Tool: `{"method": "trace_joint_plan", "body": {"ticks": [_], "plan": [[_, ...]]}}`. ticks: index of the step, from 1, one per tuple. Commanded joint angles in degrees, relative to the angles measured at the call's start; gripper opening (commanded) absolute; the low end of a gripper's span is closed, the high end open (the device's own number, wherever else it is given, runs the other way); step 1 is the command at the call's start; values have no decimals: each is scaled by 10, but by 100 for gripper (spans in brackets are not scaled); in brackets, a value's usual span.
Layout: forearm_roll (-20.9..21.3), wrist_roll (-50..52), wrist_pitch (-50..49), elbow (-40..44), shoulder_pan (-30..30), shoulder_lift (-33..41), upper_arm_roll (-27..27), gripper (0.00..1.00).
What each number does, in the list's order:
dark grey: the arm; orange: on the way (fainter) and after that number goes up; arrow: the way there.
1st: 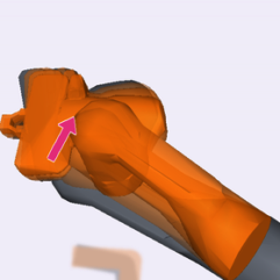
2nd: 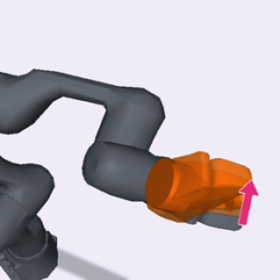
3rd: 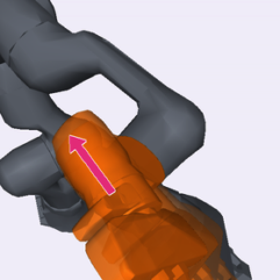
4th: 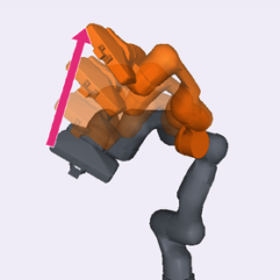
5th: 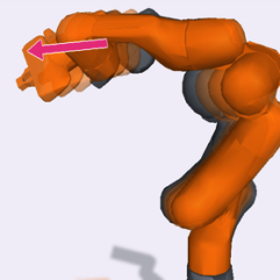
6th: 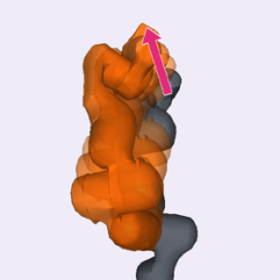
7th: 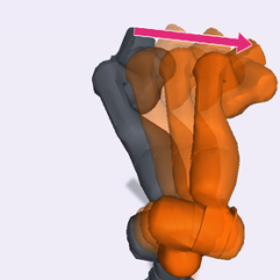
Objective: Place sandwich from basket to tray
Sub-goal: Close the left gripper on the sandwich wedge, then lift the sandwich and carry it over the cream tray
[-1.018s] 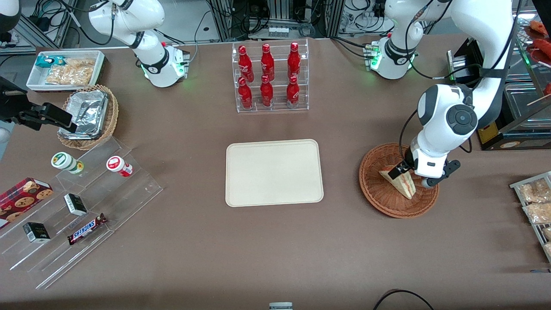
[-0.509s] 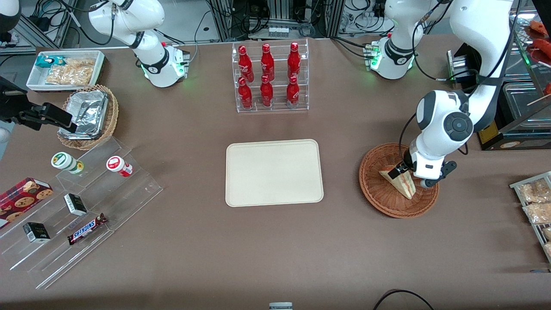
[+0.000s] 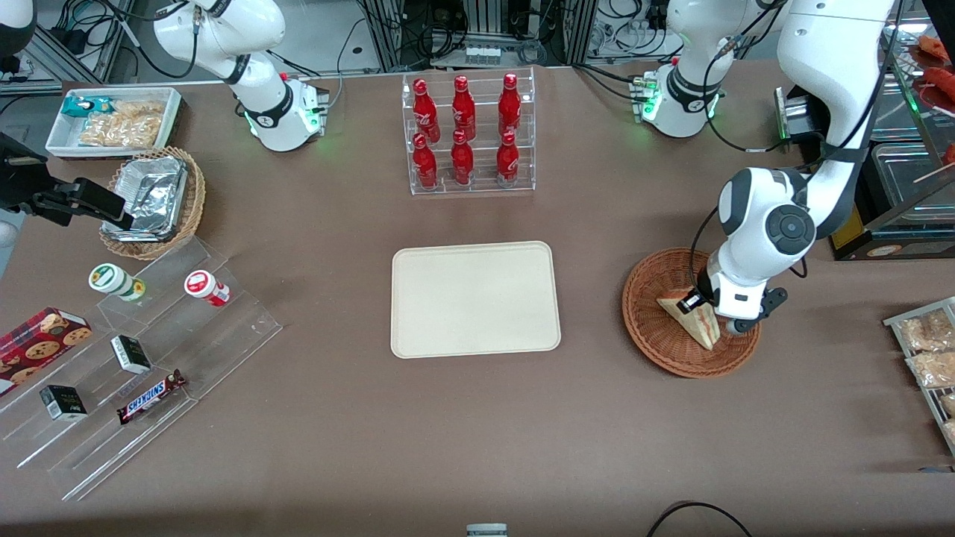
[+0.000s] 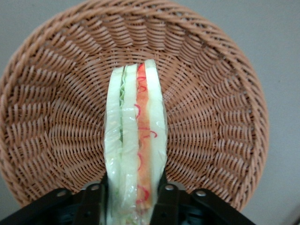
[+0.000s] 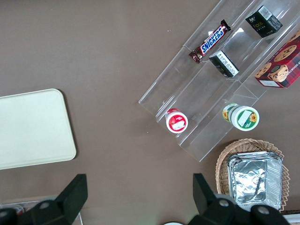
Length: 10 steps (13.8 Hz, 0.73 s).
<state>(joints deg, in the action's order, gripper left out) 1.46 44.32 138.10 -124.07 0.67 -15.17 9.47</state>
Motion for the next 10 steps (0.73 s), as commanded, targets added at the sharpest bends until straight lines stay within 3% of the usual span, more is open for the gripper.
{"method": "trace_joint_plan", "body": {"ticks": [1,5,10], "plan": [[10,8,-110,51,-1,39,0,6],[9,12,-252,169,-46,45,12,6],[7,42,-267,240,-175,1,13,8]]}}
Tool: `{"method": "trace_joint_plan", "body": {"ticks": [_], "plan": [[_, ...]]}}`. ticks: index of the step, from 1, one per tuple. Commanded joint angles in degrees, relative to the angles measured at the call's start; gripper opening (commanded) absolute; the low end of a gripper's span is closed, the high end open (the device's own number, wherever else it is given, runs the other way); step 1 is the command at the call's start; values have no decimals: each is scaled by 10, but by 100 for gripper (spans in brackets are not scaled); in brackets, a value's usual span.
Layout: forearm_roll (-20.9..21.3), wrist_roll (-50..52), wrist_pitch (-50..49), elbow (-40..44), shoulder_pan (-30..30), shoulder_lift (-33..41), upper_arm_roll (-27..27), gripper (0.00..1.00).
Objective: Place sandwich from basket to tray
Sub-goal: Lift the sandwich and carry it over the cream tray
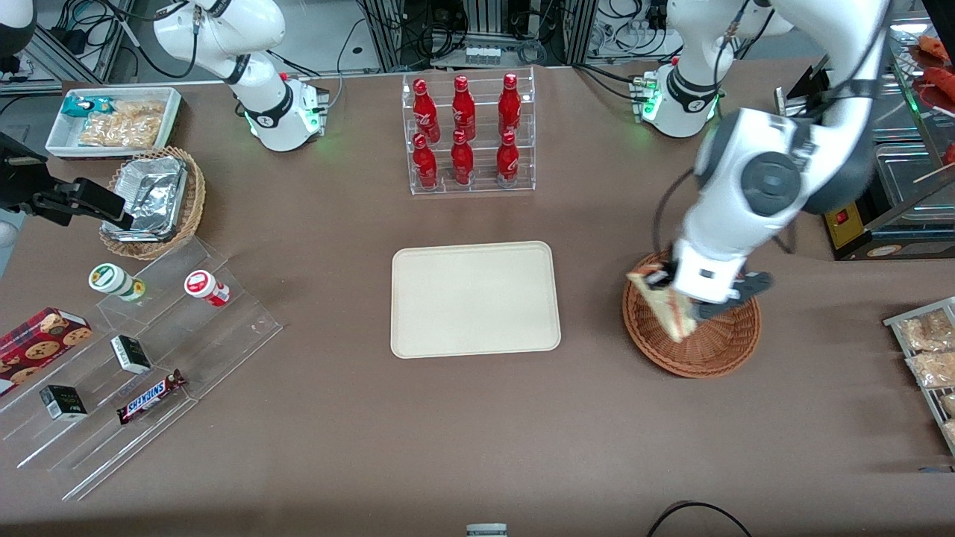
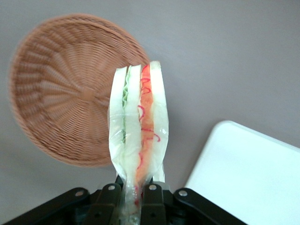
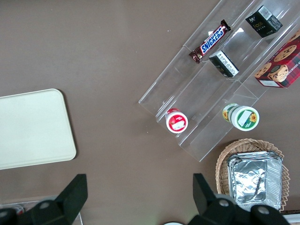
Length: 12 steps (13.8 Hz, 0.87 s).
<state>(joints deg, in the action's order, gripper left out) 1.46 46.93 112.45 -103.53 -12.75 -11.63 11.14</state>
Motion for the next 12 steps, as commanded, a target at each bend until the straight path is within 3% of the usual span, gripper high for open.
{"method": "trace_joint_plan", "body": {"ticks": [1,8,12], "plan": [[7,17,-8,43,-66,-45,-4,8],[8,8,64,148,-193,-198,-4,8],[46,15,135,164,-237,-259,-4,8]]}}
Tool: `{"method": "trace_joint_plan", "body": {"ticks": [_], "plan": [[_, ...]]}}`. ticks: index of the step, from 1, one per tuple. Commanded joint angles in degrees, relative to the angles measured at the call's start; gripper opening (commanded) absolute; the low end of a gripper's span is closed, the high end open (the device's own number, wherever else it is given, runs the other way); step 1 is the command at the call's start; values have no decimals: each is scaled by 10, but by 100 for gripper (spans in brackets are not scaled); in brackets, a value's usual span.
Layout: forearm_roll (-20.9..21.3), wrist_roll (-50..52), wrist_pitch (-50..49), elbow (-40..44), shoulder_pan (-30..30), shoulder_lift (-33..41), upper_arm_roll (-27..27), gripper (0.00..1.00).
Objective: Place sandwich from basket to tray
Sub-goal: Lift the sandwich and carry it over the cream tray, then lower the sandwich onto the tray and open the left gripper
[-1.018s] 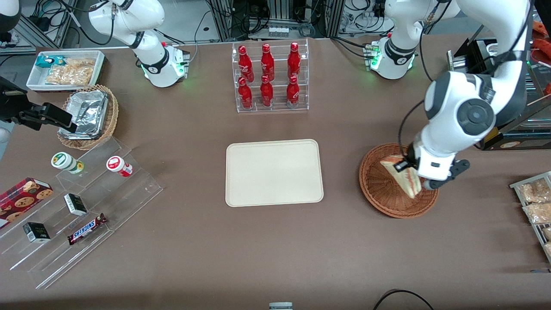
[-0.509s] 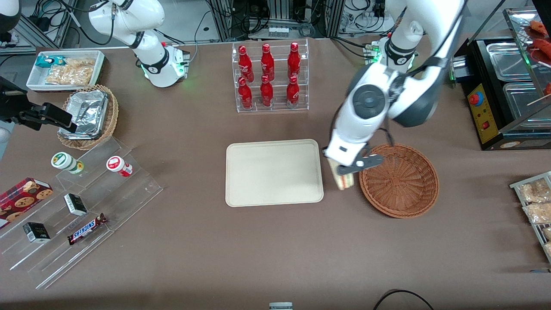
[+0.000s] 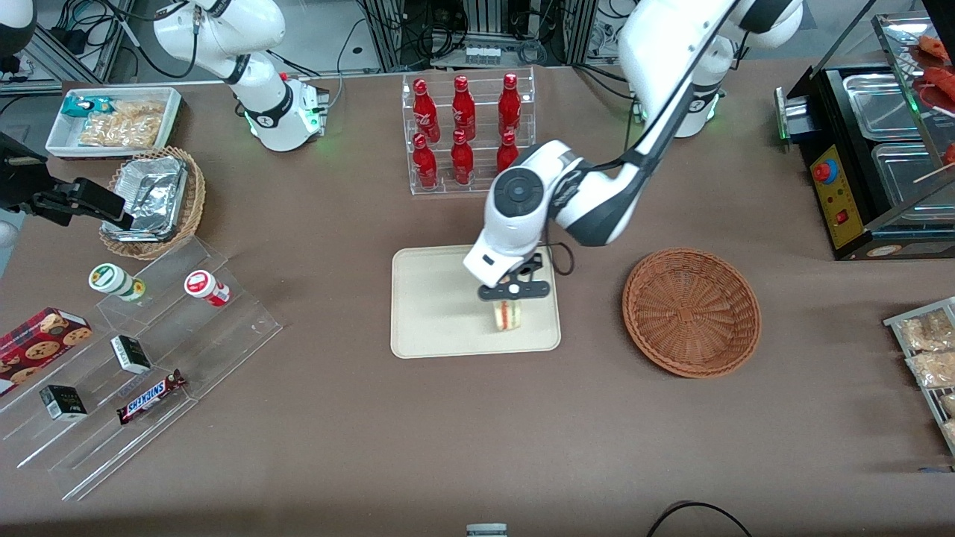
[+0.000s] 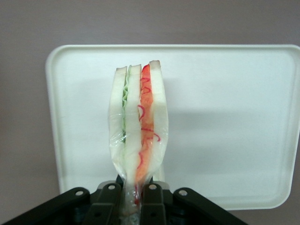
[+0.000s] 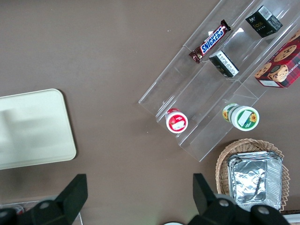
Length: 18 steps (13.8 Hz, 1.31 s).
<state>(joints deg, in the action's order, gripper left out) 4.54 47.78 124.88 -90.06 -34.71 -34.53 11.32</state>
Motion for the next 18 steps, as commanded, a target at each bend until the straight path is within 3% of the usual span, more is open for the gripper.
{"method": "trace_joint_plan", "body": {"ticks": [1,7,8,9,11,14,18], "plan": [[16,6,19,30,-26,-37,-7,9],[17,8,47,34,-44,-75,-7,13],[16,9,48,34,-45,-76,-7,32],[17,10,48,33,-46,-76,-7,62],[17,9,46,32,-45,-70,-9,97],[17,55,33,19,-39,-14,-11,99],[8,81,-105,11,6,100,-31,100]]}}
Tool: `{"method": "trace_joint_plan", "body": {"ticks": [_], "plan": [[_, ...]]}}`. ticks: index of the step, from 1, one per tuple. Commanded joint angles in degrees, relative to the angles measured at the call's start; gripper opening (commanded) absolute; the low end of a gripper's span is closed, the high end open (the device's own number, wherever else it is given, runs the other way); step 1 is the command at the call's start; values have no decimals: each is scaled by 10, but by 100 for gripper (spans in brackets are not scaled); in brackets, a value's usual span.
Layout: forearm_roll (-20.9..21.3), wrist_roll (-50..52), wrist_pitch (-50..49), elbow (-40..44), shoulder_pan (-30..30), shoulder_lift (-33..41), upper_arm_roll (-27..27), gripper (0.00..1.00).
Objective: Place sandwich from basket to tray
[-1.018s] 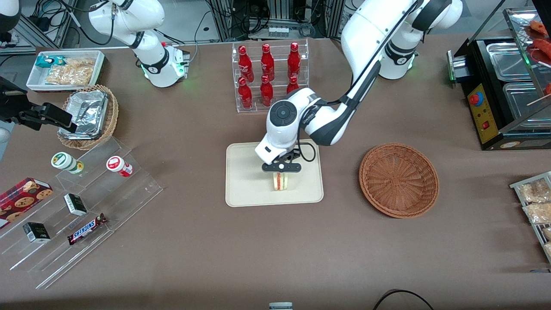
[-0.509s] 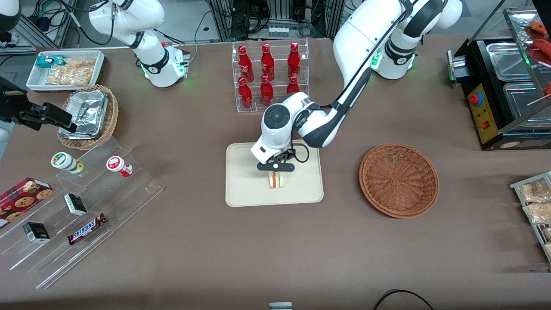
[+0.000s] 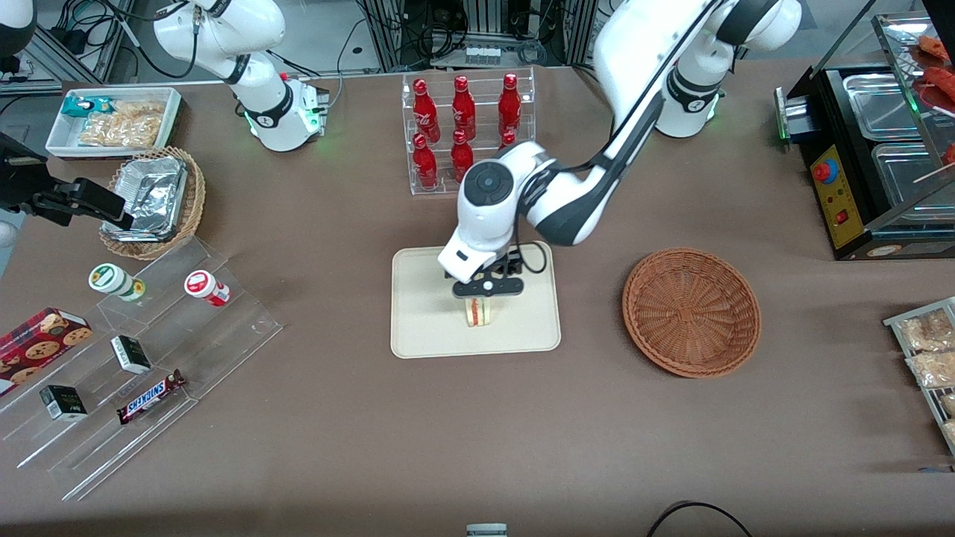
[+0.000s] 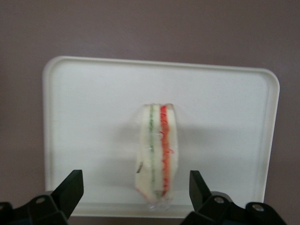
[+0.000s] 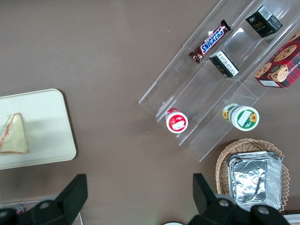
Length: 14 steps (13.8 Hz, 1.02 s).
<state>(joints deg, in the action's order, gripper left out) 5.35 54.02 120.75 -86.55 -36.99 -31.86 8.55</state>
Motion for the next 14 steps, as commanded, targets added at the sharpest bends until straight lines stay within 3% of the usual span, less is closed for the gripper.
{"method": "trace_joint_plan", "body": {"ticks": [1,8,14], "plan": [[-1,27,-101,-23,55,101,-4,100],[-1,-23,-240,-24,207,212,-5,100],[-3,-216,-323,-33,328,272,-4,100]]}}
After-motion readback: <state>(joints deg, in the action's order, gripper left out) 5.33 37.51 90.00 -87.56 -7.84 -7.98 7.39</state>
